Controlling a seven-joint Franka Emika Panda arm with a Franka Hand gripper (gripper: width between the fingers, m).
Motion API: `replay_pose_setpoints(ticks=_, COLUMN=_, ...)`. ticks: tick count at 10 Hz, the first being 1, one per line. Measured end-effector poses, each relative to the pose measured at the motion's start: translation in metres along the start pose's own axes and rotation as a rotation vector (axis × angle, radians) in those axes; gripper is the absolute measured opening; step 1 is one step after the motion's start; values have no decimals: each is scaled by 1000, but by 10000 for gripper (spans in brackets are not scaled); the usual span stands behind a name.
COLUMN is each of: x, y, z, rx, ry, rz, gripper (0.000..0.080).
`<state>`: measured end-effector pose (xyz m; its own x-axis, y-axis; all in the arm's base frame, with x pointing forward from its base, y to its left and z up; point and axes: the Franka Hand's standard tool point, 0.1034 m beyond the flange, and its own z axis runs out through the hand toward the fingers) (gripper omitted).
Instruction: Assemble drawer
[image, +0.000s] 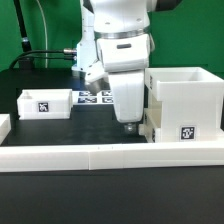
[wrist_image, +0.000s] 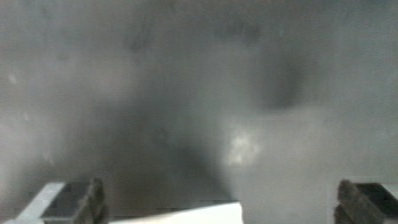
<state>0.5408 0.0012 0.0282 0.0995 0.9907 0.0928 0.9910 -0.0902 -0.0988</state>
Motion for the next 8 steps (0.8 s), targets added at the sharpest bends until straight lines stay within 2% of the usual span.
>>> replay_pose_setpoints(ticks=4, x=-36, y=-24, z=-25, rx=-21, ry=-18, rz=60, gripper=649)
replay_pose_setpoints(ticks=7, x=-47, y=-41, z=-32, rx=-24, ry=-26, rz=72, gripper=649)
replay_pose_setpoints(ticks=8, x=-54, y=-48, z=-36, rx=-37, ry=-30, rz=84, gripper=649)
